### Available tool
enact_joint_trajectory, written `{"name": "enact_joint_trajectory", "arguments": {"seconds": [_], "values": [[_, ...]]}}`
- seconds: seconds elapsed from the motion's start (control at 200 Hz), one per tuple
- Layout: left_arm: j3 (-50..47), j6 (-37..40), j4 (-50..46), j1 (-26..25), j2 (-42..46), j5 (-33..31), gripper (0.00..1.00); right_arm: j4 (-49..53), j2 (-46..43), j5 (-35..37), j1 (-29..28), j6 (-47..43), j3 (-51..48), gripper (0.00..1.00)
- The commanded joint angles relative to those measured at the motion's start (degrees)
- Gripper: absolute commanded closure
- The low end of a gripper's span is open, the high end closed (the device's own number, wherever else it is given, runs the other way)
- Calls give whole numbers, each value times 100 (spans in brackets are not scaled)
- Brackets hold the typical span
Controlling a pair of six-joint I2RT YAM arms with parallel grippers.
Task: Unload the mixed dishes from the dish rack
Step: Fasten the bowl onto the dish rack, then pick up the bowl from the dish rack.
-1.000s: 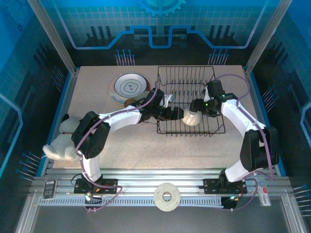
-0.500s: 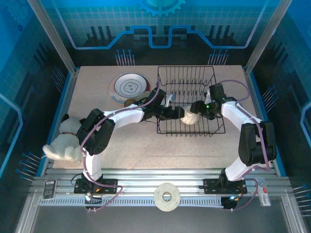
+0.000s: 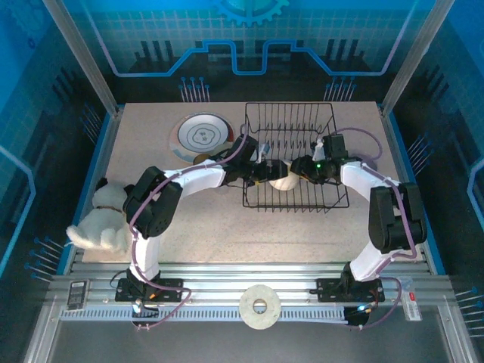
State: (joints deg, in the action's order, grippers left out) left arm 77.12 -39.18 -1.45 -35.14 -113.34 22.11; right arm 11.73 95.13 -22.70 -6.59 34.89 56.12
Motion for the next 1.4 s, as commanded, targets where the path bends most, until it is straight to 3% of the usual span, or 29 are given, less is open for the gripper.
{"name": "enact_joint_trajectory", "arguments": {"seconds": [0.0,0.31,0.575,0.931,1.121,1.396], "values": [[69,-56,-214,121,-57,-510,1,385,247,286,246,225,-507,60],[277,-341,-331,114,-342,-615,1,326,309,403,291,453,-540,73],[454,-1055,-65,147,-742,-620,1,411,256,556,375,516,-723,83],[177,-1628,1526,130,-1076,387,3,427,286,529,377,479,-692,86],[-271,-1970,2640,162,-1041,661,4,411,294,461,406,480,-701,86],[-847,-2078,3695,158,-645,726,15,406,199,233,432,479,-604,86]]}}
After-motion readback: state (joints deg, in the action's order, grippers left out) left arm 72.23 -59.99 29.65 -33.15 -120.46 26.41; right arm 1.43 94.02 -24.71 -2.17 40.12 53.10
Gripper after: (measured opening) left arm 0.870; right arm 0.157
